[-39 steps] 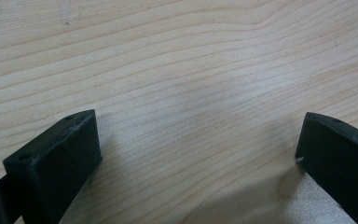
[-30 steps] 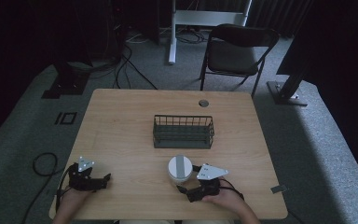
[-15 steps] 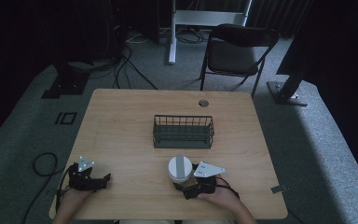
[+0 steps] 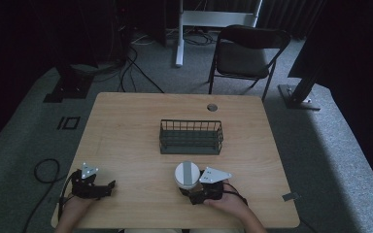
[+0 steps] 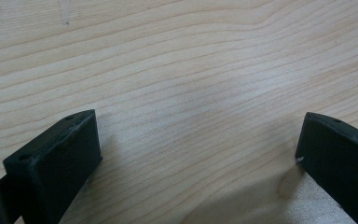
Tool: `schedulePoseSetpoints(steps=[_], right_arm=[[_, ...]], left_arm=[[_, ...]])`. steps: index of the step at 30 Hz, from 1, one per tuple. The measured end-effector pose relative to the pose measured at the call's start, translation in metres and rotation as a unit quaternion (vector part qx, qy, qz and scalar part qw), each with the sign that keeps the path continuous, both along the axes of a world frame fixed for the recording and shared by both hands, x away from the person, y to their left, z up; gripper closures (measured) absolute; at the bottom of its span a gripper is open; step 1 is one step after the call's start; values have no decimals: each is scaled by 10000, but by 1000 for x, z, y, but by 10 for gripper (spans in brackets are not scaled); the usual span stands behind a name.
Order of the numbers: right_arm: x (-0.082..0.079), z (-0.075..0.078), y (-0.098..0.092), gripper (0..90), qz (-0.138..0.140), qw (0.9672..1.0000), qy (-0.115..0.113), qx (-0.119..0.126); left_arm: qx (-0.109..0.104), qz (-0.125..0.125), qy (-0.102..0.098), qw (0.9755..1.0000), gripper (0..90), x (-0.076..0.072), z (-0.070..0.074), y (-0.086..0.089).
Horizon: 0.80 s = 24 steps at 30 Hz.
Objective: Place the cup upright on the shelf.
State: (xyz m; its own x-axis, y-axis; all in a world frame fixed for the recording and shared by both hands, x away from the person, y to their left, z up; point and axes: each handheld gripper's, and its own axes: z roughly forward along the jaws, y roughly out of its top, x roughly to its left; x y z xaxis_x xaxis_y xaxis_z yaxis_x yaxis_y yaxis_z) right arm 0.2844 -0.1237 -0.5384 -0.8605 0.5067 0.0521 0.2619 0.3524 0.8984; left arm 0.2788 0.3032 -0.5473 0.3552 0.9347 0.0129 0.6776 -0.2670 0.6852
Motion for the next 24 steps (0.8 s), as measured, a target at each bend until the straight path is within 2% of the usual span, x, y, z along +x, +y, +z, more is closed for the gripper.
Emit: schedulePoseSetpoints(steps=[5, 12, 17, 24], right_arm=[[0, 2, 0, 184, 94, 9998, -159, -112], [0, 3, -2, 185, 106, 9998, -73, -122], [0, 5, -4, 186, 111, 9997, -100, -172], [1, 12, -10, 185, 9, 10000, -80, -46]], left_arm=[[-2, -2, 1, 10000, 2, 0, 0, 0], [0, -1, 0, 10000, 2, 0, 0, 0], [-1, 0, -1, 10000, 2, 0, 0, 0], [0, 0, 0, 10000, 2, 0, 0, 0]])
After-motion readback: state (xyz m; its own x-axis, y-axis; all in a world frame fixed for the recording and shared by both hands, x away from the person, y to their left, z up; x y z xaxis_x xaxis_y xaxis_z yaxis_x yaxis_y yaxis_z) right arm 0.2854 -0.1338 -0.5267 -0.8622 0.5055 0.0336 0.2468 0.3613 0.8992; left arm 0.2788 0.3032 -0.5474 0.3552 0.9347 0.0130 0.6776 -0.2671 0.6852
